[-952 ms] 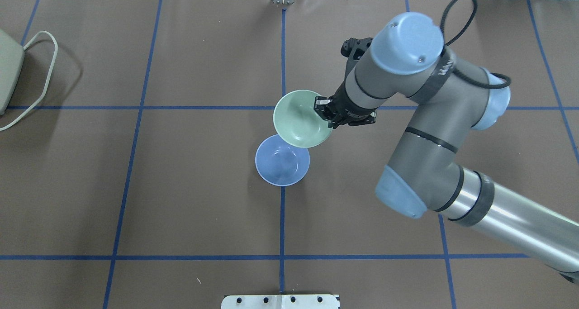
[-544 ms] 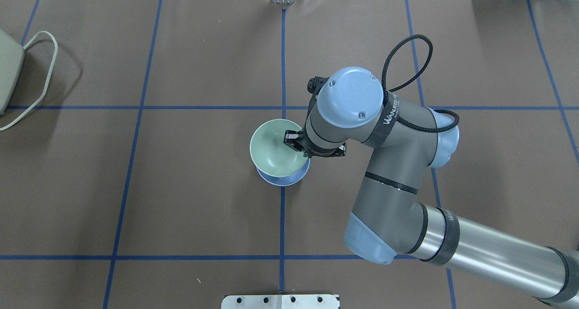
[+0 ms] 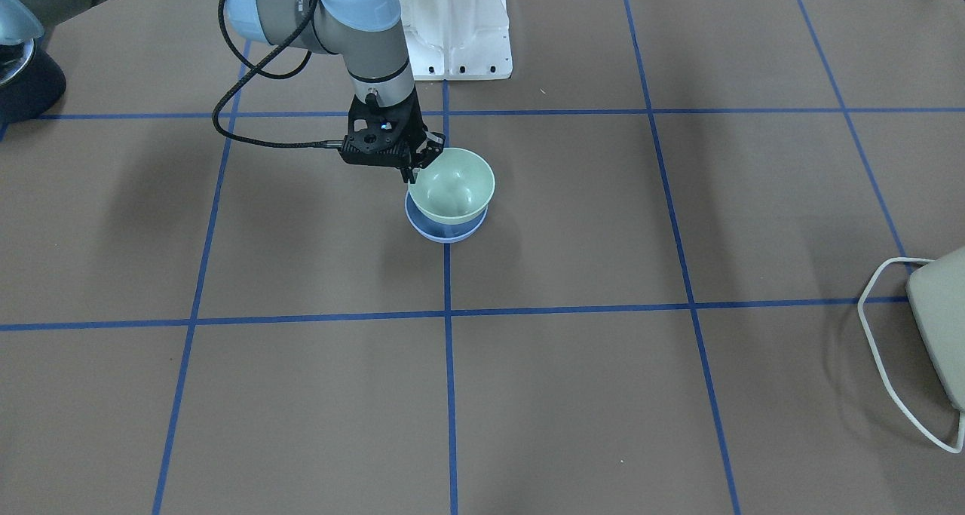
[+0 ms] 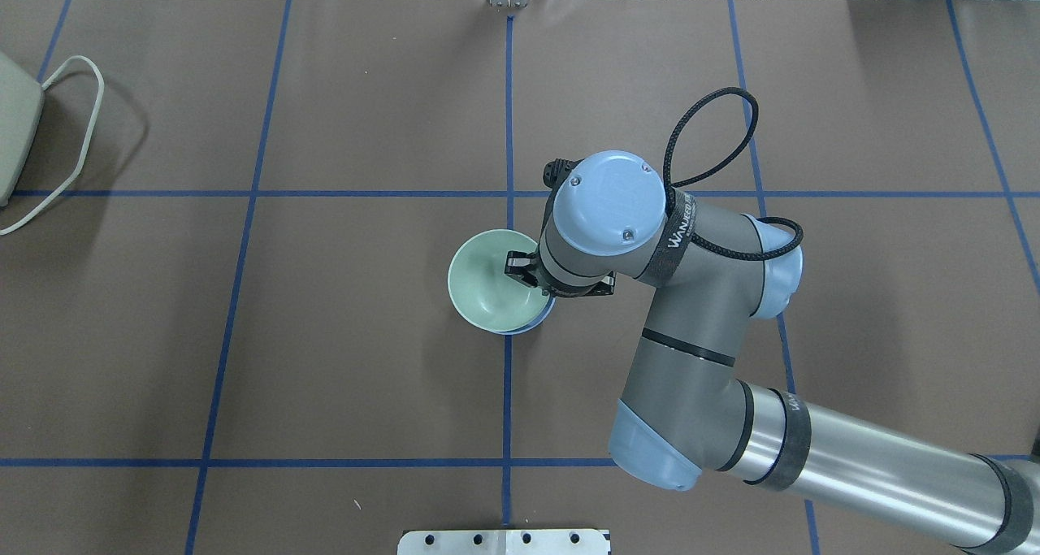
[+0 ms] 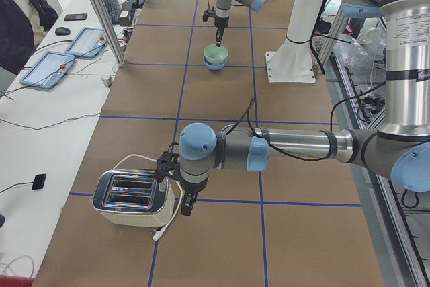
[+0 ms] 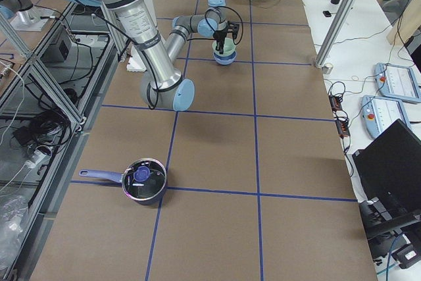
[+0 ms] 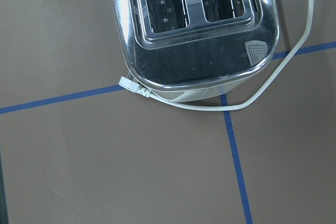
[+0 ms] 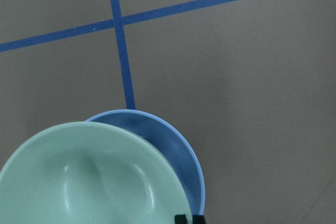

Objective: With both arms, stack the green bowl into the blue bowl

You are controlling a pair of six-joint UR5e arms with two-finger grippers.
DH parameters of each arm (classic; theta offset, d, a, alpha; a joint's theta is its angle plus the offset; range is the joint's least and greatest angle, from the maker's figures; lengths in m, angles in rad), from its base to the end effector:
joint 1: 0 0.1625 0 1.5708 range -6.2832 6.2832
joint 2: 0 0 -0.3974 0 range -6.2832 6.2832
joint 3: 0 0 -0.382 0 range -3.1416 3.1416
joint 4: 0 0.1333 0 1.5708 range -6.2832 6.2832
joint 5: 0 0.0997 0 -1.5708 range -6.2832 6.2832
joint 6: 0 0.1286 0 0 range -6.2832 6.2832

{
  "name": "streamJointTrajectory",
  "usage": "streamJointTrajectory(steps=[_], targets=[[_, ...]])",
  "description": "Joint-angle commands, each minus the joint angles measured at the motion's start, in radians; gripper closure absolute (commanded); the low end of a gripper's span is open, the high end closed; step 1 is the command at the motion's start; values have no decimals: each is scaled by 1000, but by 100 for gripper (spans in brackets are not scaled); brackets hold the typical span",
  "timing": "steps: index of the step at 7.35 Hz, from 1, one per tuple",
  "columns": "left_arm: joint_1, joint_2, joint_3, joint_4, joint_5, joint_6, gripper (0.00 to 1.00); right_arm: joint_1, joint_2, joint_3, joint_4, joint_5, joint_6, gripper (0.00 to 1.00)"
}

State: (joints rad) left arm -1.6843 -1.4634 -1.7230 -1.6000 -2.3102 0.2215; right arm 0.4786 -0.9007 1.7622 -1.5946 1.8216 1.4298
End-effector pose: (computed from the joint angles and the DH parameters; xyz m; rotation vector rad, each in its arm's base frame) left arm -0.0968 -0.4373 0.6279 0.1930 0.7175 0.1304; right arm -0.5346 -0.3916 0.1934 0.0294 -0.8668 0.2112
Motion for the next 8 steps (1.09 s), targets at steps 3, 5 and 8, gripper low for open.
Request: streamJointTrajectory(steps=[3,5,8], targets=[[0,0,-3,0,0,-1,2,0,-1,-32,2,1,-11,100],[0,0,-3,0,0,-1,2,0,2,-46,4,1,-19,100],[0,0,-3,0,0,-1,2,-2,2,-58,5,2,-23,100]])
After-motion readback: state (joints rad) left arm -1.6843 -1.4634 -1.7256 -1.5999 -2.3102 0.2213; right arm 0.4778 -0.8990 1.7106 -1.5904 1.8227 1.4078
